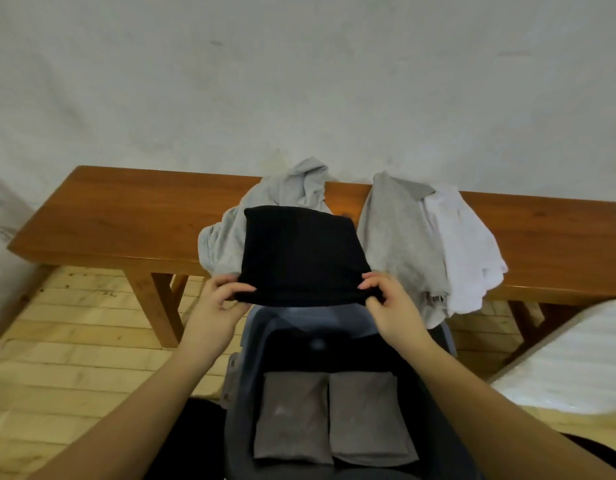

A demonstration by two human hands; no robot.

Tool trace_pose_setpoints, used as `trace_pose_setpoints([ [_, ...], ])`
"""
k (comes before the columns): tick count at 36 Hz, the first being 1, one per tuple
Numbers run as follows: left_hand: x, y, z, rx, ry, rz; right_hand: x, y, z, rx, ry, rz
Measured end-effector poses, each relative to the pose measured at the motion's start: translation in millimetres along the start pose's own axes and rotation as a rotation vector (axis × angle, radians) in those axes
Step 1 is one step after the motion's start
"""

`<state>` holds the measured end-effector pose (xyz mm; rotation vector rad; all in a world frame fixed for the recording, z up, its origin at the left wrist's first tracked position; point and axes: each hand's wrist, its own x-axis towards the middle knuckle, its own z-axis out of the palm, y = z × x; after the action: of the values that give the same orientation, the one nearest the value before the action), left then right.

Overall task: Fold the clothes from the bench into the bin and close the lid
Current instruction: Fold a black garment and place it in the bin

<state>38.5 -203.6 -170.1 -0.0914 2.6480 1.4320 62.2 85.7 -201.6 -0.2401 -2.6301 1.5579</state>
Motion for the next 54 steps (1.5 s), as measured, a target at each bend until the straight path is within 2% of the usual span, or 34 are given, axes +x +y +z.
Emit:
trace_pose_setpoints([
  [3,8,-6,5,-0.02,-0.046,-0.127,-1,4,8,-0.094,-0.006,-0.049],
  [5,11,-3,7,-0.172,-0.017,-0.273,-5,5,16,-0.12,0.004,-0.073],
  [7,15,-3,10,-0.376,-0.006,-0.406,-11,6,24,-0.033,0.06,-0.019],
  [9,20,-2,14,-0.508,-0.029,-0.475,-18,7,32,0.16,0.161,0.096],
  [11,23,-3,21,-0.605,-0.062,-0.499,-20,6,39,0.413,0.251,0.302],
  [14,23,-2,28,-0.716,-0.109,-0.472,-13,4,43,0.8,0.225,0.604],
  [17,24,-2,28,-0.754,-0.139,-0.407,-3,10,47,1.078,0.137,0.679],
  [21,25,-2,26,-0.729,-0.158,-0.365,6,9,49,1.226,0.048,0.668],
  [29,18,0,17,-0.575,-0.115,-0.28,7,8,54,1.264,0.055,0.725],
  [38,-9,23,8,-1.022,-0.425,-0.303,-7,6,59,1.352,-0.044,0.734],
  [44,-19,24,-4,-1.139,-0.461,-0.372,-17,-1,53,1.407,-0.144,0.71],
  [50,-21,16,-19,-1.178,-0.427,-0.393,-37,-5,41,1.158,-0.261,0.747],
  [54,-25,8,-21,-0.979,-0.489,-0.439,-51,11,29,1.063,-0.318,0.737],
])
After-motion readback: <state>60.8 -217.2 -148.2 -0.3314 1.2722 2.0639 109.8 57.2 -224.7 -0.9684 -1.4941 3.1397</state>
